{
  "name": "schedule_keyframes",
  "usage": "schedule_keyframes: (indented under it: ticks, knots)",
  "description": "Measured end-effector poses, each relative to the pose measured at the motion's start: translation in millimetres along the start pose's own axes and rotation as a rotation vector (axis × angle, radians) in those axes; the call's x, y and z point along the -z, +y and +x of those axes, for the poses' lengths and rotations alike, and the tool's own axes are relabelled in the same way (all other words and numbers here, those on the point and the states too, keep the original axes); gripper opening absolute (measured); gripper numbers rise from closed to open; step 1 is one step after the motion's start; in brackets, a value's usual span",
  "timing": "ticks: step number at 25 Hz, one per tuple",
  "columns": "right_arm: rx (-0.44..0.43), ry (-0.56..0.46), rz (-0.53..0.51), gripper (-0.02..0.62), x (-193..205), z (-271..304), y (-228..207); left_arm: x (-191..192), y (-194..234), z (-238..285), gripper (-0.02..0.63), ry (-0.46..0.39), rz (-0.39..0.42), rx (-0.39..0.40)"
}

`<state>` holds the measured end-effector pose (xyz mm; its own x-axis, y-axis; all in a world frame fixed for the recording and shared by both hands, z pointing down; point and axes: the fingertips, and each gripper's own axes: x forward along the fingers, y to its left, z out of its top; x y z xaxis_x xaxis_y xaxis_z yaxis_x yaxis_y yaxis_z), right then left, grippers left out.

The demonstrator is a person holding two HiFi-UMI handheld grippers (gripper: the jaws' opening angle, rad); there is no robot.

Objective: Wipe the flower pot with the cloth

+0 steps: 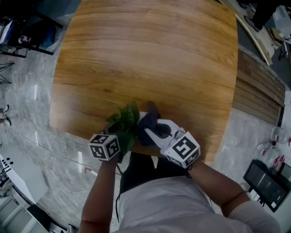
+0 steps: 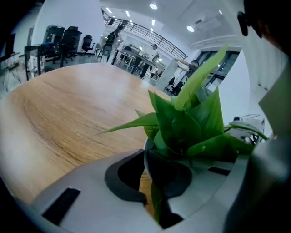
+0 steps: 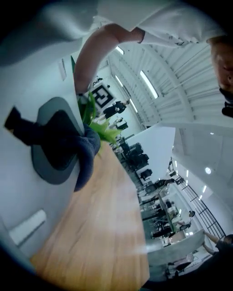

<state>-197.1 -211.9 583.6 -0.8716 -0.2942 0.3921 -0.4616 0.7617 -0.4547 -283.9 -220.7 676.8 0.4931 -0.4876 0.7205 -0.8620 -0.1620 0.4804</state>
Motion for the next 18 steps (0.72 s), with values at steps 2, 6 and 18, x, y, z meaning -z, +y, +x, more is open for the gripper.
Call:
schedule_keyframes:
  ticks: [2,6,18]
  knots:
    - [-0.043,-0.008,-0.034,0.034,-6,4,18,2,2,1,0.032,-0.007,-0.043,-0.014]
    - [0.113,0.052,0.055,0.034,44,-6,-35,6,3,1,0.032,-0.015,-0.101,-0.028]
    - [0.034,0.018,-0.034,0.032,14,-1,9,4,5,-9,0.021,-0.031,-0.289,-0.036]
